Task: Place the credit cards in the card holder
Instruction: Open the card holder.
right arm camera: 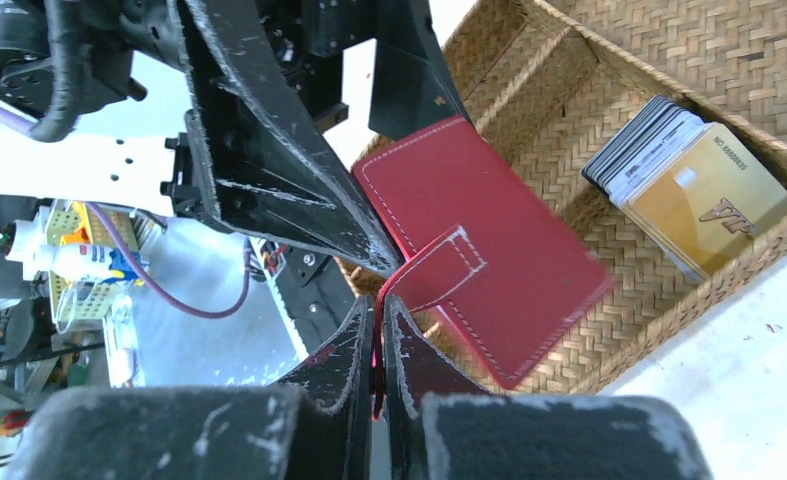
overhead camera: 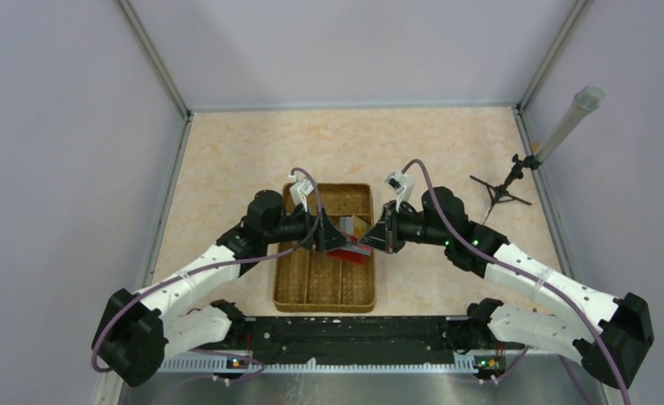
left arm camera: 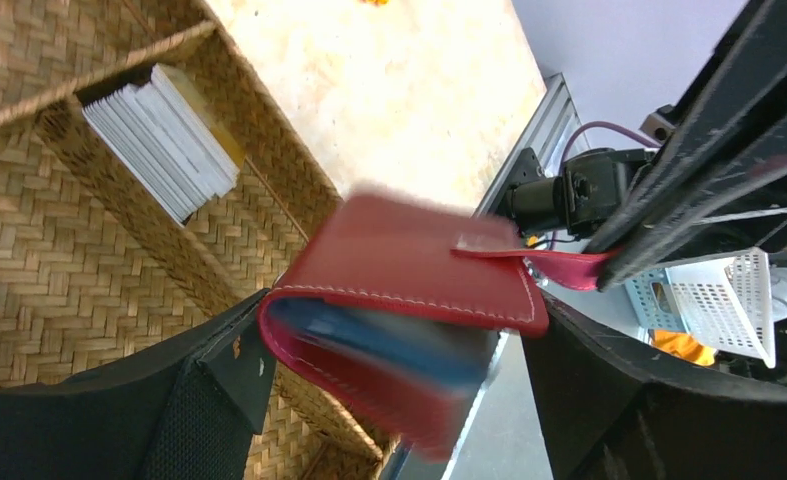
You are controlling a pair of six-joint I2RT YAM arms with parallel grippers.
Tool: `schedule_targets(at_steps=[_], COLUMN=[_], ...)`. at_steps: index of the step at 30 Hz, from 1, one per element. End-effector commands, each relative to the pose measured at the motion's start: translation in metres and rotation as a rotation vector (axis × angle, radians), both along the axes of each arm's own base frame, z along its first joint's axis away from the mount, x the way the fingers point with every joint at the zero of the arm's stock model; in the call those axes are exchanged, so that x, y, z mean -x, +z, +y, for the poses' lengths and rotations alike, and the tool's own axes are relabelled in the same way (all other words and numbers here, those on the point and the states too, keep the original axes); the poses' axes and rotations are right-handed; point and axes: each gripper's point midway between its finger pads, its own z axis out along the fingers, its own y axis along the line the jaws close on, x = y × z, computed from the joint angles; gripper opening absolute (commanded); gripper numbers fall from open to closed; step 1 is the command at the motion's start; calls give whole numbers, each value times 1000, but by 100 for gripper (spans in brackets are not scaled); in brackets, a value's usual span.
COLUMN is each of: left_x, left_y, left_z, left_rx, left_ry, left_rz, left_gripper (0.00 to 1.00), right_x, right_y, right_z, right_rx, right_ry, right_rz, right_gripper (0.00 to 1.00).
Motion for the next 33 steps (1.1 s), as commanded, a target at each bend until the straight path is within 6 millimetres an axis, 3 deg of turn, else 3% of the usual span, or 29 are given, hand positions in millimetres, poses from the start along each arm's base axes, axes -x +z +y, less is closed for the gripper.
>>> schedule_targets(at_steps=[1,11,17,21,27,33], left_x=[-1,3,-4,-4,0,4], left_y=[9,1,0,0,12,19], left_z=[-7,-3,22,35,34,26], left_rx=[55,58,-53,-90,-56,-34], left_ry=[-16,-4,95,157,149,92], left_rz=[-29,-21,-136,-145,-149,-146], left_gripper=[90,98,99,99,99,99], right_x=[9,7,1,-16,-30,-42], right_y=[11,22,48,49,55,31], right_z=[10,8,-5,-29,-65,-103], right_rx=[-65,-101,-123,-37,39,164], right_ry=[68,31,-43,-198,-380,-568], right_rz=[-5,-9,-74,-99,-122,-68], right_gripper=[0,0,0,0,0,0])
